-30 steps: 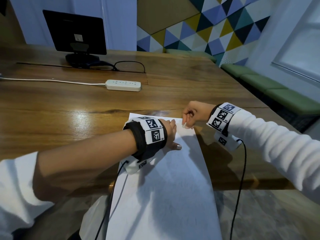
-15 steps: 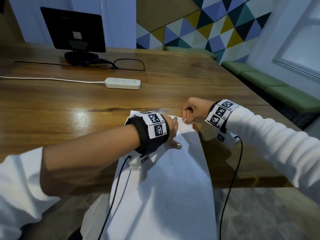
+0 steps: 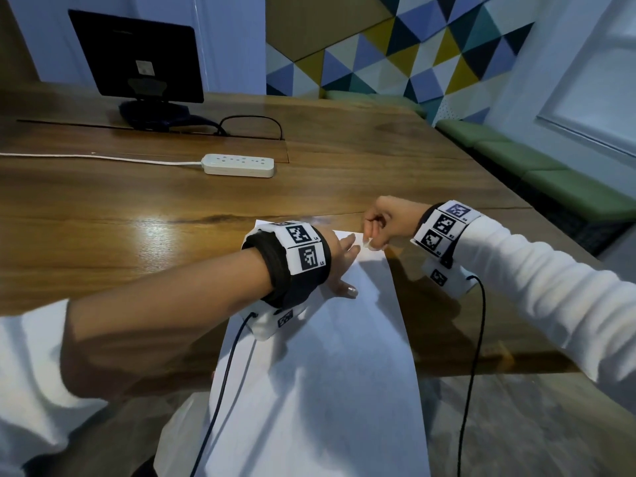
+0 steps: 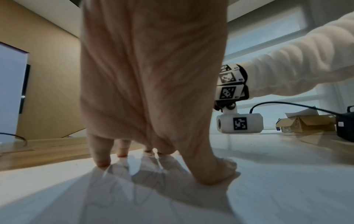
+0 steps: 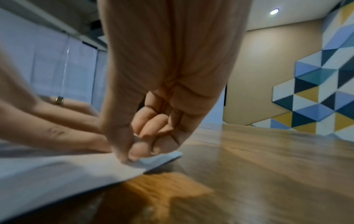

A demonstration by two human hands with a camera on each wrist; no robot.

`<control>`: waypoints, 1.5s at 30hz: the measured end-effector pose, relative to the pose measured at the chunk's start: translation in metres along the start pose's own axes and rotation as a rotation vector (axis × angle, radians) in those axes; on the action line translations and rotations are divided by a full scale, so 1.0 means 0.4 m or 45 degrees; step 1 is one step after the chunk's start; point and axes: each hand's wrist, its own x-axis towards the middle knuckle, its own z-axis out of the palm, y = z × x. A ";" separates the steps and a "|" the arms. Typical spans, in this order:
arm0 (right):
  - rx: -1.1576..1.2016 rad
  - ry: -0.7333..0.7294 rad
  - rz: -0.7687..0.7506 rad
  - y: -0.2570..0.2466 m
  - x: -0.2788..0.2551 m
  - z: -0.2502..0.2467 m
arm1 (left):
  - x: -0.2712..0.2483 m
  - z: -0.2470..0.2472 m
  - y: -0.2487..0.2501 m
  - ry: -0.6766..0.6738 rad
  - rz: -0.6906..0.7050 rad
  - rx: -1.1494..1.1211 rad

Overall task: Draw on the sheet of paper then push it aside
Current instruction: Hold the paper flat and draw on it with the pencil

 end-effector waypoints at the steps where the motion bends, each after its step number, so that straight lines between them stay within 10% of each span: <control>1: -0.008 -0.054 -0.006 -0.002 0.000 -0.004 | -0.001 -0.006 0.000 -0.010 0.000 0.014; 45: -0.040 0.084 -0.056 -0.035 0.047 0.010 | 0.010 0.007 -0.014 -0.025 0.016 0.033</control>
